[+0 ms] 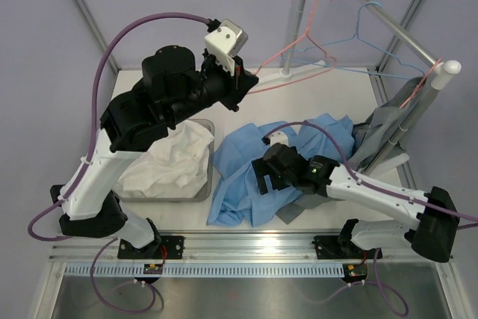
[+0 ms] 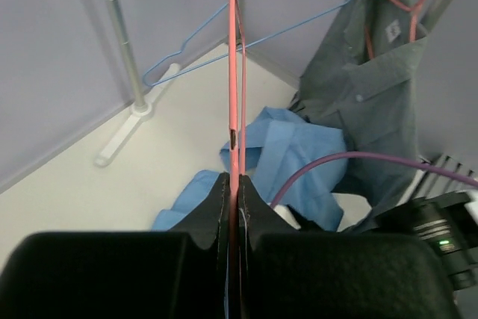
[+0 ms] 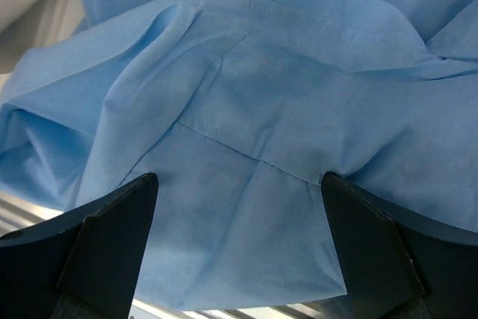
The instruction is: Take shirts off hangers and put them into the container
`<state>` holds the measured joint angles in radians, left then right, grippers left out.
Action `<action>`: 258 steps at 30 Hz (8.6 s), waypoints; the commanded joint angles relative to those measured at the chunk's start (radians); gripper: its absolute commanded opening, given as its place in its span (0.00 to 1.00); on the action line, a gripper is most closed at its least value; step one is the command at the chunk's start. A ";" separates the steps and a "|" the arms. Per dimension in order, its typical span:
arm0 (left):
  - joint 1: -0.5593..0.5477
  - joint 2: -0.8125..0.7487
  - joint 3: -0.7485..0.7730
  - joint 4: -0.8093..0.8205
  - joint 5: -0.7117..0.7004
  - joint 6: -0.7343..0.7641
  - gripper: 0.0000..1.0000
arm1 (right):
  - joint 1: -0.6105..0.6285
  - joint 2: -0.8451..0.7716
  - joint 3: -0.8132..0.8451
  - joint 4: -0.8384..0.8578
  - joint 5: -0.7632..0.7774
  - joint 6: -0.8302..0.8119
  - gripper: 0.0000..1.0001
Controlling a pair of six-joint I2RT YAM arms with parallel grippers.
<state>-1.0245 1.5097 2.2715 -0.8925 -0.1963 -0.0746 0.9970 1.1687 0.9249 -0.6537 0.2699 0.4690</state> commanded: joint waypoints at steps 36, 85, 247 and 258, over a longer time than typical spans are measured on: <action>0.017 0.279 -0.102 0.303 0.116 -0.083 0.00 | 0.045 0.526 -0.001 0.230 0.147 0.163 0.52; 0.055 -0.883 -1.116 -0.032 -0.445 -0.447 0.64 | -0.164 0.838 1.923 -0.299 -0.209 -0.460 0.00; 0.971 -0.684 -1.534 0.411 0.169 -0.524 0.84 | -0.367 0.956 0.603 0.413 -0.610 -0.220 0.68; 0.977 -0.689 -1.544 0.403 0.149 -0.550 0.84 | -0.322 0.889 0.664 0.290 -0.456 -0.236 0.00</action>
<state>-0.0601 0.8326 0.7437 -0.5060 -0.0483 -0.6132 0.6601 2.1258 1.5227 -0.3038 -0.2825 0.2489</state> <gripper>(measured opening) 0.844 0.011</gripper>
